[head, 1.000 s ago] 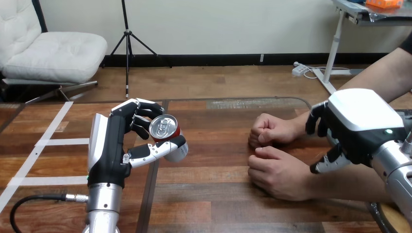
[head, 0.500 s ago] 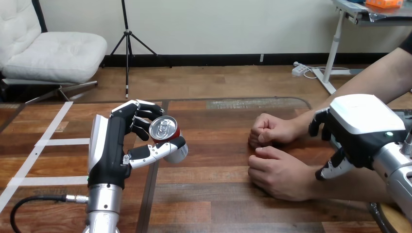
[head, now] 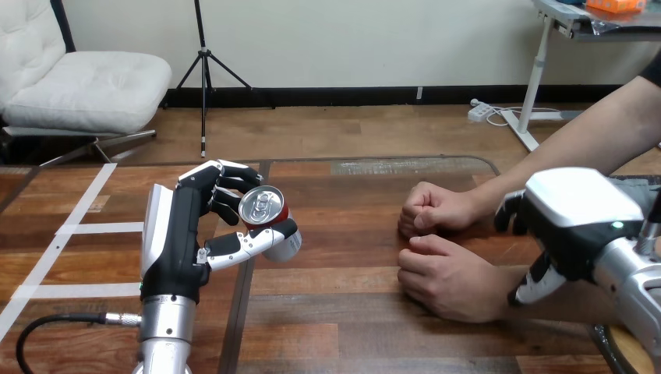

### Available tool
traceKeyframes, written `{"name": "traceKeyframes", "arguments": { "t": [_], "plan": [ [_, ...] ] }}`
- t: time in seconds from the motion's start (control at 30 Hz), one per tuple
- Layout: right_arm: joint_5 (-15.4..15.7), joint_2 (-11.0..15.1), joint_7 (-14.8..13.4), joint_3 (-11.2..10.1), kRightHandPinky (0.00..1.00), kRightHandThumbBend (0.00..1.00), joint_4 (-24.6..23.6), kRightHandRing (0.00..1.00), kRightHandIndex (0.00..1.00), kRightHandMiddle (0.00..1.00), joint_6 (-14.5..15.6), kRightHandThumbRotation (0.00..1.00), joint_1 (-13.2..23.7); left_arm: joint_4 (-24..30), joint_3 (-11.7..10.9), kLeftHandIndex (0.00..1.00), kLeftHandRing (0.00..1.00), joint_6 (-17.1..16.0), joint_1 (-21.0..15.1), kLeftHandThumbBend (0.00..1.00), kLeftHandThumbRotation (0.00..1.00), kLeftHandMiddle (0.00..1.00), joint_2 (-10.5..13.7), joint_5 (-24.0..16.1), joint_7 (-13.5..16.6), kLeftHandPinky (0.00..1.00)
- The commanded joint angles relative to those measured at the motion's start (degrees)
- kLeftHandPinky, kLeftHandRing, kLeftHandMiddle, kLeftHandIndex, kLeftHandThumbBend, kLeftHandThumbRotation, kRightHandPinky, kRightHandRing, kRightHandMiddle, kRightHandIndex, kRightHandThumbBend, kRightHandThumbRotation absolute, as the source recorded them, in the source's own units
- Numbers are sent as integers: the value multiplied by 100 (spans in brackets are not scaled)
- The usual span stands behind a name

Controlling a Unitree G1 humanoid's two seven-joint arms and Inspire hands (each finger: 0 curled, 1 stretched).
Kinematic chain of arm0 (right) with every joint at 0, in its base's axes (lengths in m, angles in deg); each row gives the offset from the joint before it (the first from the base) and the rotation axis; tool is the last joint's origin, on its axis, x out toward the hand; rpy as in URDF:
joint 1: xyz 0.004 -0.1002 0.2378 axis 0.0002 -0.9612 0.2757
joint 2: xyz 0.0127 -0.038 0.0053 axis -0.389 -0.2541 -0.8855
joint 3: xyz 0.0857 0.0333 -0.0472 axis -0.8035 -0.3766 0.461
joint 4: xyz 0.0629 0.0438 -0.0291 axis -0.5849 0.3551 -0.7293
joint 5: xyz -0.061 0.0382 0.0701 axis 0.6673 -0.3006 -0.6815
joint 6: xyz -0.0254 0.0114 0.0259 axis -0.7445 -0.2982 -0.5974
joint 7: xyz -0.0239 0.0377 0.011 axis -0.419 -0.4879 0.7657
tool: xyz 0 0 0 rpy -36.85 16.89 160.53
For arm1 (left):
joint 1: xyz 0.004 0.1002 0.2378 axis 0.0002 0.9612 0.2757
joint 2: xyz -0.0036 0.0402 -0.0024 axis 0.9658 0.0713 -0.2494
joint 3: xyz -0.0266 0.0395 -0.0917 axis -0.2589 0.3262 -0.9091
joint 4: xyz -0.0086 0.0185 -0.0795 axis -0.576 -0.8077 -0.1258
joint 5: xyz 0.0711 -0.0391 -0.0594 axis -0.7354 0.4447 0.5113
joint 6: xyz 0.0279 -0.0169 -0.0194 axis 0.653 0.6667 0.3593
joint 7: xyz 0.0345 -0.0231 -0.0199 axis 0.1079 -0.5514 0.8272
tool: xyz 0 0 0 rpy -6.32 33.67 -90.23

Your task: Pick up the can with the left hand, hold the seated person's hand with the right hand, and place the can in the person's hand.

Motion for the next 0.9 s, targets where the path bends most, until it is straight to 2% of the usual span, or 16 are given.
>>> {"name": "traceKeyframes", "arguments": {
  "t": [0.0, 0.2, 0.47, 0.67, 0.87],
  "plan": [
    [71, 86, 31, 71, 57, 87, 145, 66, 71, 70, 39, 0, 446, 184, -68, 52, 41, -142, -418, 69, 0, 48, 46, 100, 9, 36],
    [81, 64, 44, 121, 57, 86, 264, 66, 71, 71, 89, 0, 484, 225, -66, 52, 41, -132, -395, 69, 0, 48, 60, 88, 11, 36],
    [46, 60, -40, 189, 55, 86, 536, 65, 70, 70, 21, 0, 554, 248, -63, 52, 41, -143, -382, 69, 0, 48, 88, 25, 53, 36],
    [50, 114, 69, 281, 55, 85, 725, 65, 71, 70, -4, 0, 641, 262, -65, 52, 41, -145, -375, 69, 0, 48, 96, 21, 48, 36],
    [14, 121, -1, 322, 55, 85, 902, 65, 71, 70, -73, 0, 684, 312, -68, 52, 41, -112, -353, 69, 0, 48, 94, 42, 16, 36]
  ]
}}
